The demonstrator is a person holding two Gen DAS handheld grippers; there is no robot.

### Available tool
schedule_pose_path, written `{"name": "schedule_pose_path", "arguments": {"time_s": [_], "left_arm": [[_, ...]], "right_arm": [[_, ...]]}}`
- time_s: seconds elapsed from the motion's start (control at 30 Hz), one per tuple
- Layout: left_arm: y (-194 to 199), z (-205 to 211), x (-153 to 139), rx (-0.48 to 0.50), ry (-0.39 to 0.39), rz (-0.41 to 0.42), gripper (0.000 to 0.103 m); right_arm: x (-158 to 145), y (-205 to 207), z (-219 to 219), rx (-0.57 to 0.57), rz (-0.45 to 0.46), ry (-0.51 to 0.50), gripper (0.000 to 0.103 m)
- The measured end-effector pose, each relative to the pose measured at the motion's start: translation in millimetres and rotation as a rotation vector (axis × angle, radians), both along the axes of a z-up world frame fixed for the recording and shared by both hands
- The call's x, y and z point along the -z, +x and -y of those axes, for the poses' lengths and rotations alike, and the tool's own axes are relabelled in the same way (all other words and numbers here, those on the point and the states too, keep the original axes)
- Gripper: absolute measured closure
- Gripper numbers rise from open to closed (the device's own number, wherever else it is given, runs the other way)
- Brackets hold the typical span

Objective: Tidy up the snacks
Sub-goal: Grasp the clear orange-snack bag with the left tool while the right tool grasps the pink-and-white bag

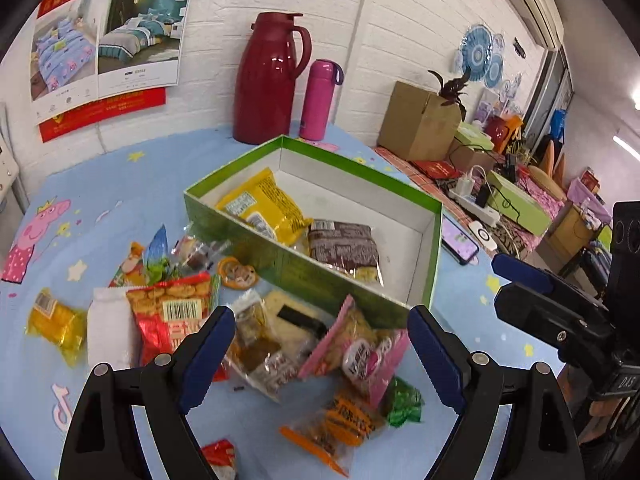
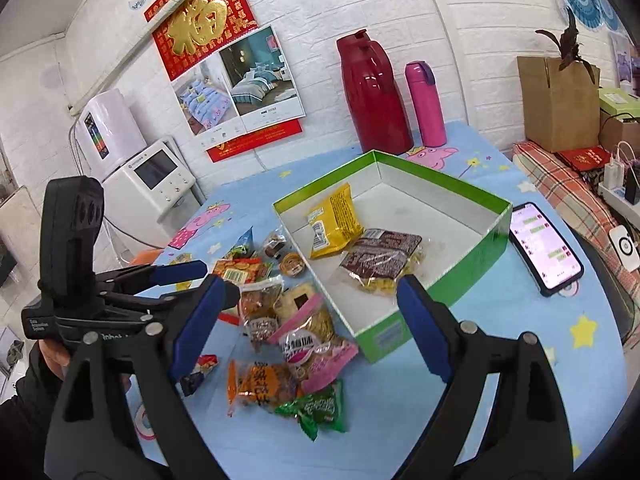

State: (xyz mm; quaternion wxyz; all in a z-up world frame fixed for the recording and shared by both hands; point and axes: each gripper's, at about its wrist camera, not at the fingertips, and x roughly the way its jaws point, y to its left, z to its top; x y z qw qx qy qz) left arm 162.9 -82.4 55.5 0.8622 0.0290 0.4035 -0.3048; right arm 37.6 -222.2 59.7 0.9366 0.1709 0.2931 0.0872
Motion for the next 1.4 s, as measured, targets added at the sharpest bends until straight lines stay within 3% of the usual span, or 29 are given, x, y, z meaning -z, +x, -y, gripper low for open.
{"name": "schedule_pose_path", "arguments": {"time_s": [0.23, 0.37, 0.53, 0.8, 0.9, 1.2, 1.3, 1.4], "left_arm": [[-25.2, -15.8, 37.9, 0.002, 0.030, -0.085, 0.013], [-41.4, -29.7, 55.4, -0.005, -0.008, -0.140, 0.013], [-54.7, -30.7, 64.4, 0.005, 0.002, -0.138, 0.013], [-42.1, -17.5, 70.8, 0.006, -0.006, -0.164, 0.013], [-38.2, -10.7, 75.5, 0.011, 0.004, -0.164, 0.013], [-22.7, -3.2, 92.9, 0.008, 0.002, -0.213, 0.014], [-18.1, -7.3, 97.4, 0.009, -0.032, -0.230, 0.020], [-16.9, -5.4, 98.0, 0.014, -0.035, -0.216, 0.047]], "right_arm": [[46.8, -14.4, -2.0, -0.007, -0.127, 0.077, 0.015], [63.9, -3.0, -2.6, -0.027, -0.180, 0.155, 0.015], [75.8, 21.1, -8.5, -0.049, -0.212, 0.187, 0.017], [93.4, 46.1, -14.5, -0.064, -0.252, 0.223, 0.031], [100.3, 49.6, -14.8, -0.073, -0.275, 0.224, 0.049], [104.2, 44.9, -9.1, -0.089, -0.257, 0.267, 0.057], [104.9, 43.7, -8.2, -0.087, -0.254, 0.279, 0.057], [101.9, 44.6, -11.0, -0.079, -0.258, 0.269, 0.058]]}}
